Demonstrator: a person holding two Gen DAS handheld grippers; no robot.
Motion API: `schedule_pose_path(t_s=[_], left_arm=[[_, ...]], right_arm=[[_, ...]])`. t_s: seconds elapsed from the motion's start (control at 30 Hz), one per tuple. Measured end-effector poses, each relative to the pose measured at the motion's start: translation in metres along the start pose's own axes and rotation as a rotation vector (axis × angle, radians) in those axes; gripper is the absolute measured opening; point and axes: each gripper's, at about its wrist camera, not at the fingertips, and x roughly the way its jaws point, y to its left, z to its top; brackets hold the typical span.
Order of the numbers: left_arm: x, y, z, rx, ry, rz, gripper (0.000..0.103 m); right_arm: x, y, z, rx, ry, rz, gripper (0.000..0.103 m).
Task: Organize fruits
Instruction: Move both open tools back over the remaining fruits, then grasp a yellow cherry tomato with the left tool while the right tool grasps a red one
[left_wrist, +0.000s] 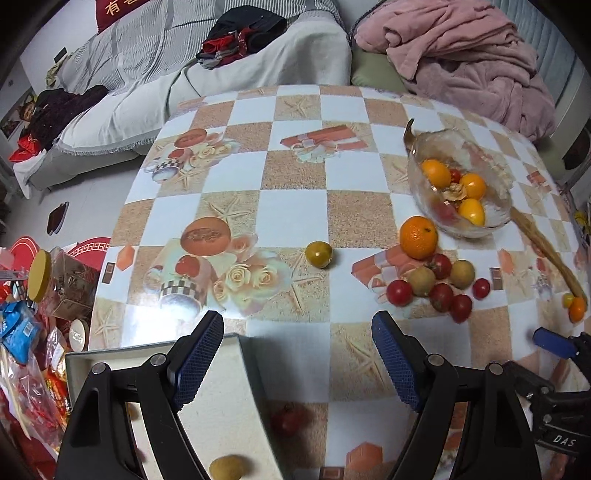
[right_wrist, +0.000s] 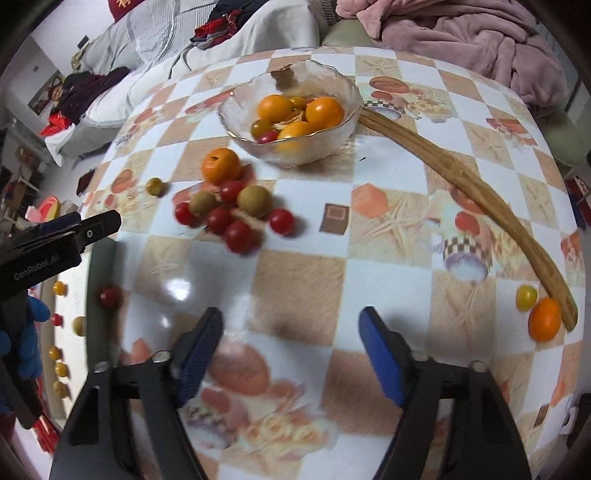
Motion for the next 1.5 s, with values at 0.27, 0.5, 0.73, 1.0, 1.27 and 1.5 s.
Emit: schedule_pose_path(t_s=[0.27, 0.5, 0.73, 1.0, 1.27, 1.5], left_arm=[[0.037, -0.007, 0.012, -0.015, 0.028, 0.039, 0.083], [0.058, -0.014, 0.025, -0.007, 0.032, 0.05, 0.083], [0.063, -0.019, 0.034, 0.008, 0.012, 0.037, 0.082], [0.057, -0.033, 0.032, 0.055, -0.005, -0.055, 0.024], [0.045, -0.033, 0.021, 0.043, 0.0, -0.11, 0.022], [0.031, -0.03, 0.014, 0.039, -0.005, -0.13, 0.022]], right_arm=[[0.022, -0.006, 0.017, -0.071, -0.001, -0.01, 0.072], [0.034, 0.001, 0.035, -0.136, -0.021, -0.008, 0.072], [0.039, 0.005, 0.048, -0.176, -0.046, -0.006, 0.054], [0.038, 0.002, 0.051, -0.163, -0.019, 0.082, 0.021], [0.027, -0.019, 0.039, -0.034, -0.003, 0.14, 0.021], [0.018, -0.023, 0.023, 0.008, 0.013, 0.169, 0.021]])
